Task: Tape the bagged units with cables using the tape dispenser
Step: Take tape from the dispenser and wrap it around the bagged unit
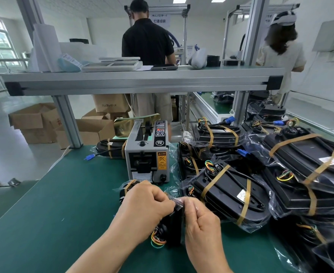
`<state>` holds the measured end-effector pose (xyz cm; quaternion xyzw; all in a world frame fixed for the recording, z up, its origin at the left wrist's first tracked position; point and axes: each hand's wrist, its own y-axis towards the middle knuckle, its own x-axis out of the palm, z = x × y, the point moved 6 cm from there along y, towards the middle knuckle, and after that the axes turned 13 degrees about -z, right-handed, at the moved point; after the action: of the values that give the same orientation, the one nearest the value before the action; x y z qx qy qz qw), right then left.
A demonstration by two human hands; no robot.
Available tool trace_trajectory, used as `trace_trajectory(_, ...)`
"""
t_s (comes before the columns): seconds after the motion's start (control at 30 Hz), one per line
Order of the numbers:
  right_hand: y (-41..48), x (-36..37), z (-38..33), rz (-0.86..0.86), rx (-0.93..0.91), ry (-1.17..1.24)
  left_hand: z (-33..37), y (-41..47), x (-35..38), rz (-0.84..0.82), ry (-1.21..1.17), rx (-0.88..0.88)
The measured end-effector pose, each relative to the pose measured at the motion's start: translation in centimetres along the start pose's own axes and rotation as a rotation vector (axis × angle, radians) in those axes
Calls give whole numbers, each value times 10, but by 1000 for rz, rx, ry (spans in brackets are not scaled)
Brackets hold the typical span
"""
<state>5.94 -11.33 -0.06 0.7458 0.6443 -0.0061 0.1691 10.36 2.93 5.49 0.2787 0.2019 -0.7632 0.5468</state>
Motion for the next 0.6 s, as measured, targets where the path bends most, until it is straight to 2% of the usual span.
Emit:
trace_trajectory(0.17, -2, 1, -2, 1, -29, 7, 4, -4, -5, 43, 26, -20)
trace_trajectory(0.33, -2, 1, -5, -6, -21, 1, -2, -7, -8, 75, -52, -64)
trace_trajectory(0.6, -3, -2, -8, -2, 17, 1, -5, -5, -4, 25, -57, -30)
